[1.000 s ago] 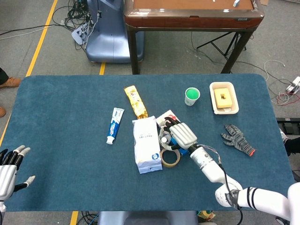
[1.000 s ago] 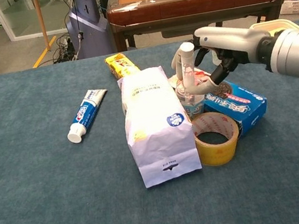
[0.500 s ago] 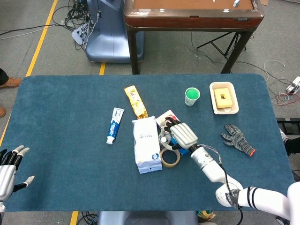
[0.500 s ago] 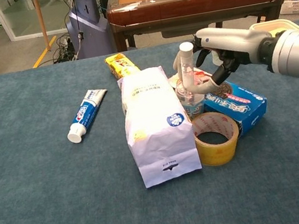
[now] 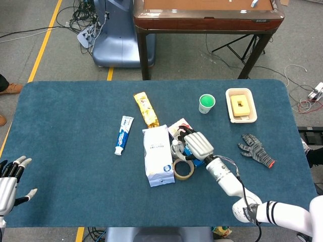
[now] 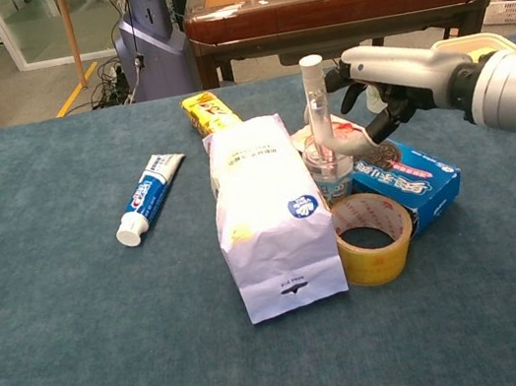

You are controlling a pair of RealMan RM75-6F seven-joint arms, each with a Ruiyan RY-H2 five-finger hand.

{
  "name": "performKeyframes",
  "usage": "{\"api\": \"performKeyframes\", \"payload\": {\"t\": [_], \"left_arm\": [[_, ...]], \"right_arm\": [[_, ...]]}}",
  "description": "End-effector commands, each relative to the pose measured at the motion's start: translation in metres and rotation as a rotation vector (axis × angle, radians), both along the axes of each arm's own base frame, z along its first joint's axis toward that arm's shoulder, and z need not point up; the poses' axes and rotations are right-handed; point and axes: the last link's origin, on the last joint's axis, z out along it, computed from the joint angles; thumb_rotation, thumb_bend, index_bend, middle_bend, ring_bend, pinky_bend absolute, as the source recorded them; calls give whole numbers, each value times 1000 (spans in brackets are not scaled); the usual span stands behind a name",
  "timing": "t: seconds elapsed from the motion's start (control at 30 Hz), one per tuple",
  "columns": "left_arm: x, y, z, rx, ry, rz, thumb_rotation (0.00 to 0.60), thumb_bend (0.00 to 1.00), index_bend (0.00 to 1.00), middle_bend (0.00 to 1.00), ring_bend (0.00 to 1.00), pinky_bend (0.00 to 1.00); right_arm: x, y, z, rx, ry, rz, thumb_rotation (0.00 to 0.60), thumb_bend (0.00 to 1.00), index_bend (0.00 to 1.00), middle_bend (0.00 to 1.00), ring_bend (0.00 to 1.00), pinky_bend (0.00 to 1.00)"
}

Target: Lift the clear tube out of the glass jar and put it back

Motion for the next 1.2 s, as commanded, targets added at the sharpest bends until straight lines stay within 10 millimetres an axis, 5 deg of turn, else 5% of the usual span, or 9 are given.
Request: {"api": "performKeyframes", "payload": {"t": [0.03,0.23,0.7,1.03,1.2], "left_arm": [[-1,0,0,0,0,3,600,173,169,122,161,57],[-1,2,0,-1,0,1,600,173,169,122,161,57],[8,12,-7,-20,-8,-35,600,174,169,122,161,57],[14,15,-13,-33,-10,-49,600,173,169,123,161,57],[13,14,-14,-34,-10,-43,600,174,169,123,161,57]], "right_arm": [[0,0,1,-3,-5,-1,600,510,523,302,107,223],[1,-1,19,-33,-88,-15,600,524,537,315,136,223],[-14,6,109,-94,-339,-128,600,527,571,423,289,234],[-48,6,115,-280,-45,-91,600,538,586,500,372,305],[-46,9,106,-160,-232,-202,600,538,587,500,372,305]]}}
